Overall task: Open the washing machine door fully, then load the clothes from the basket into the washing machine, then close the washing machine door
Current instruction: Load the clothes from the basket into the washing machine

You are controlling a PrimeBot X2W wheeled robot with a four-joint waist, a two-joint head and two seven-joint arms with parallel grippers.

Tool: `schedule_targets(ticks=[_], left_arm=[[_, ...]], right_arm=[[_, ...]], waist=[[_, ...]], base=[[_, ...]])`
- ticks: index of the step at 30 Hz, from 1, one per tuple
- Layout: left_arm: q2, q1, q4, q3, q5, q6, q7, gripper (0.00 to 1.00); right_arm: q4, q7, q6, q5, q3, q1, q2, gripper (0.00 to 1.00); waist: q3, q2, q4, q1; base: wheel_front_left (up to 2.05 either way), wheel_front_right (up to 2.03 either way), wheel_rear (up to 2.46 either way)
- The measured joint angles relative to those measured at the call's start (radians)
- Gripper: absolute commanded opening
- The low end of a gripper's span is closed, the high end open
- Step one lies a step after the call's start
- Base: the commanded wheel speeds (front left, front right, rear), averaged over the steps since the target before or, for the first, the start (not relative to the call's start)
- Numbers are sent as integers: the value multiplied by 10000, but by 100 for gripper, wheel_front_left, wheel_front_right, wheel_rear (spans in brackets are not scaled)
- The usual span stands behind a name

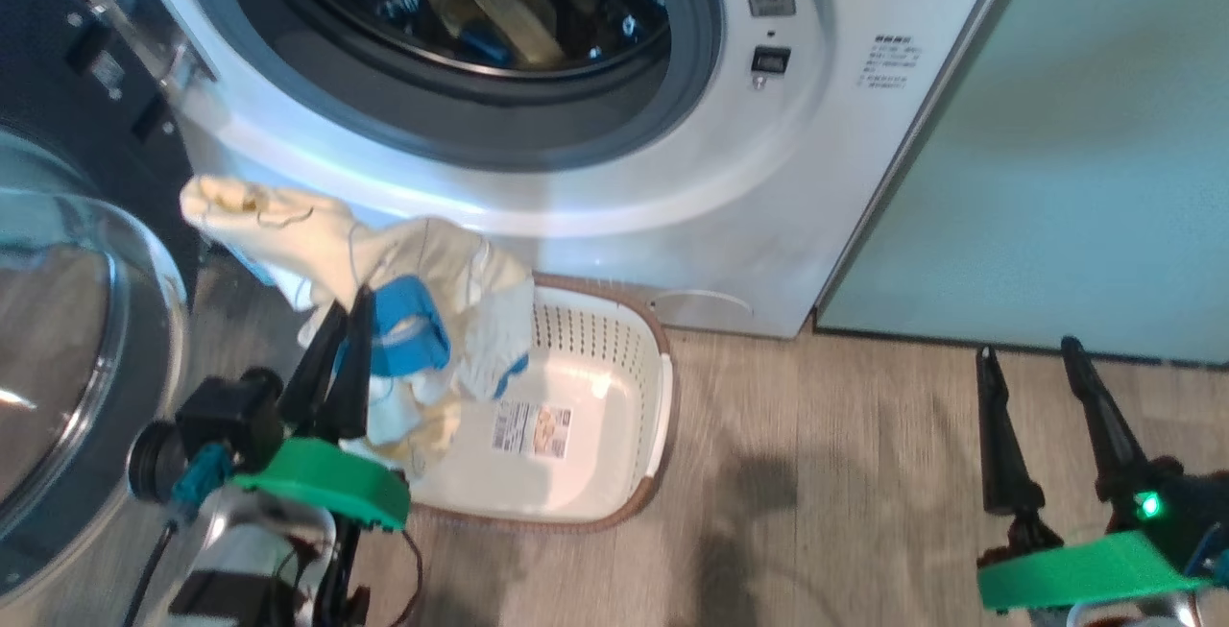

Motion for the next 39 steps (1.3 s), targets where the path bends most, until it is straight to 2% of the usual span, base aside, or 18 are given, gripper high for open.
schedule_targets(ticks=[12,33,39], left_arm=[[23,1023,-410,42,-105,245,238,0],[92,1134,-548,-79,-234,320,238,0],[92,978,-382,-144,-253,224,226,0]], right_arm=[[121,0,0,31,54,776,2,100],[128,0,0,104,142,777,4,100],[125,0,0,104,150,774,4,100]], waist=[[-954,0,-161,0],[-861,0,-223,2],[-804,0,-203,2]], base=[[0,0,0],[0,0,0],[0,0,0]])
